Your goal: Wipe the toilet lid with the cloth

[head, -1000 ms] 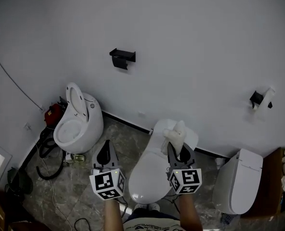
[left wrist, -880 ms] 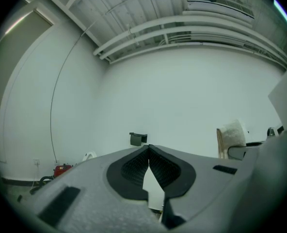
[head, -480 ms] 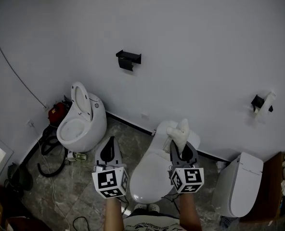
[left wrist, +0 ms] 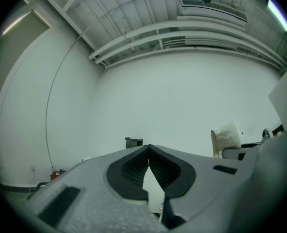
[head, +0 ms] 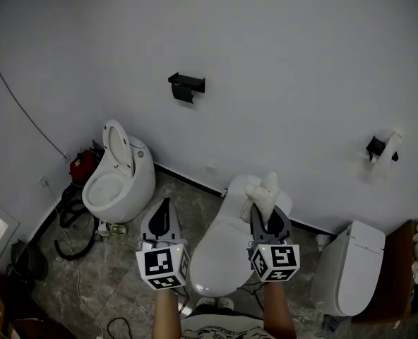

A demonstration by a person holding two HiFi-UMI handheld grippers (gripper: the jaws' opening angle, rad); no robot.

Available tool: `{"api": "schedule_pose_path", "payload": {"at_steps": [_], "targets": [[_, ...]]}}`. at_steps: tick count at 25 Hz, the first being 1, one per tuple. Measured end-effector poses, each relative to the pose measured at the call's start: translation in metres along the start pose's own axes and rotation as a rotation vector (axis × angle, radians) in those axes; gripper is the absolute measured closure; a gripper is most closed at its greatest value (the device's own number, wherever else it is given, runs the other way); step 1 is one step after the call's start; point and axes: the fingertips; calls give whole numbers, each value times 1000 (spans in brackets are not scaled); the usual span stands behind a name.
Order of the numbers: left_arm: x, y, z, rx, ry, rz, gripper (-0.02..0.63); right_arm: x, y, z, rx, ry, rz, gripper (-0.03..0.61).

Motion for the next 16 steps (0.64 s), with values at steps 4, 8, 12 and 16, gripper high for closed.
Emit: {"api": "schedule_pose_path", "payload": {"at_steps": [4,8,12,16], "targets": [[1,-2,-1,2,5,1,604,2,-2,-2,0,5,-3,468],[0,-1,-2,-1,8,5,606,1,-2,-2,-3,7,-6,468],[-3,-1,0,-1,7,7,605,0,-2,-1,-4,9,-6,468],[-3,-1,0,2,6,11,605,2,-2,-1,-2,15,-8,468]]}}
Point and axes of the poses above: the fingertips, and each gripper's own axes: z forward along the fingers, x to its right, y out of its underside, and after that the axes turned 3 degrees about -z, right-handed
